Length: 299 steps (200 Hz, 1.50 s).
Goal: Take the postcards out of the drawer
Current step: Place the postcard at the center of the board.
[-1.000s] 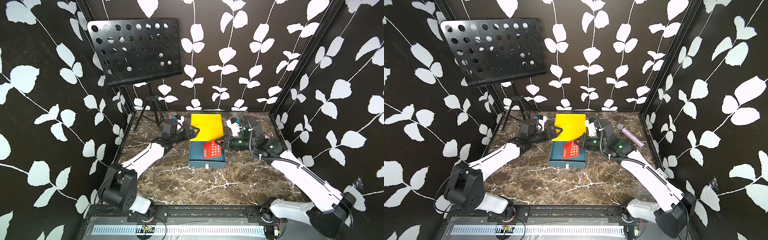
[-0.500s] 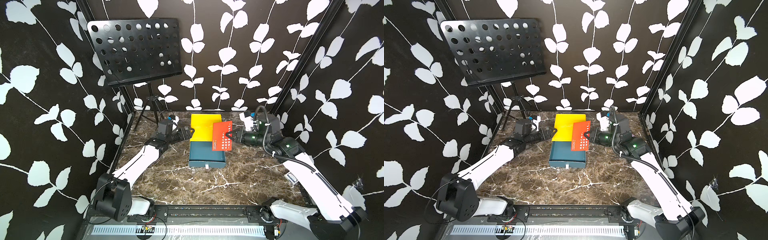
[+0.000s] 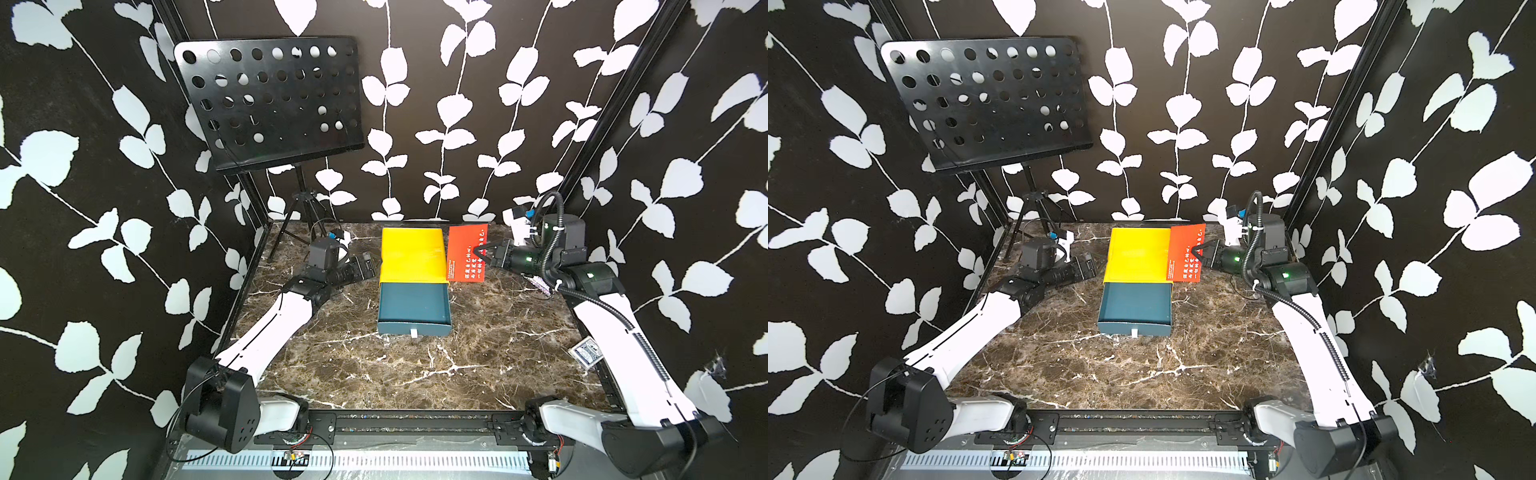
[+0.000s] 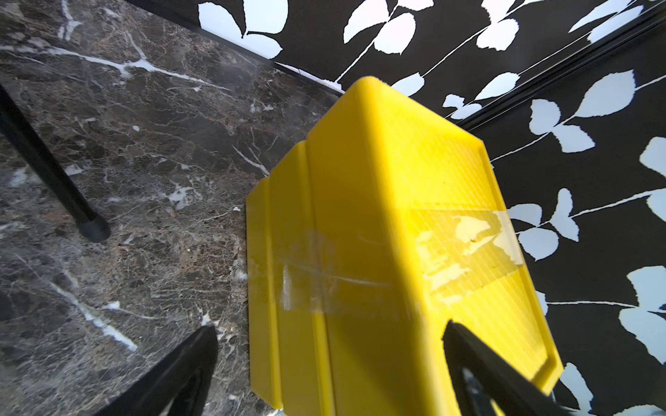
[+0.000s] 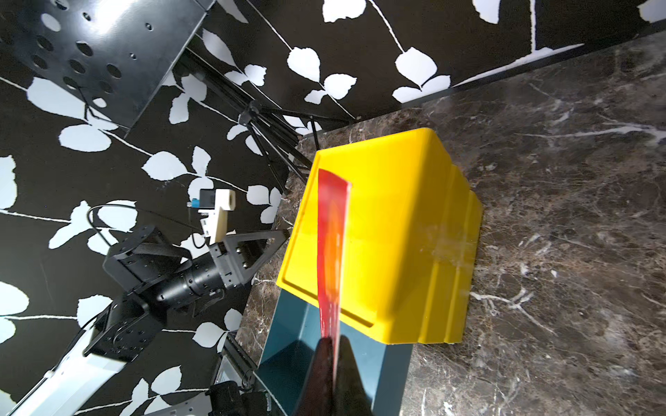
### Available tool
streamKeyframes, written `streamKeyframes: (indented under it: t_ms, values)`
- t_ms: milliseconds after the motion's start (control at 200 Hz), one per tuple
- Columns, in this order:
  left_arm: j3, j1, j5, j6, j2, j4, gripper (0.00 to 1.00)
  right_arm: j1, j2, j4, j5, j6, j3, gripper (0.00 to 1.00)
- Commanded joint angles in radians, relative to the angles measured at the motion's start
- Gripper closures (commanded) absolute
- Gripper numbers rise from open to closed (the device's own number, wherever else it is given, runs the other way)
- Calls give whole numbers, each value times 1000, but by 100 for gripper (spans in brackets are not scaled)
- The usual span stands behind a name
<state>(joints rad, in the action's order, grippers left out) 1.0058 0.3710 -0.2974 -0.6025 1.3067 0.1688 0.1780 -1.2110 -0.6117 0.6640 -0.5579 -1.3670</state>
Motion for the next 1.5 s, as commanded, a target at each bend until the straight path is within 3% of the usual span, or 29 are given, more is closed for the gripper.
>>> streamKeyframes:
  t_ms: [0, 315, 605, 965, 1215, 1490]
  values:
    - [32, -6, 10, 26, -44, 31, 1, -57, -23, 10, 69, 73, 14, 100]
    - [-5, -11, 42, 50, -81, 56, 1, -240, -100, 21, 110, 169, 148, 100]
    - [-23, -18, 52, 40, -88, 50, 1, -253, -315, 106, 99, 269, 227, 100]
    - [-67, -20, 17, 16, -139, 24, 1, -236, -659, 176, 198, 299, 130, 100]
    - [-74, -21, 14, 40, -145, 41, 1, -215, -765, 145, 154, 328, 72, 100]
    - [-68, -20, 7, 53, -125, 34, 1, -215, -846, 20, -28, 410, -6, 90]
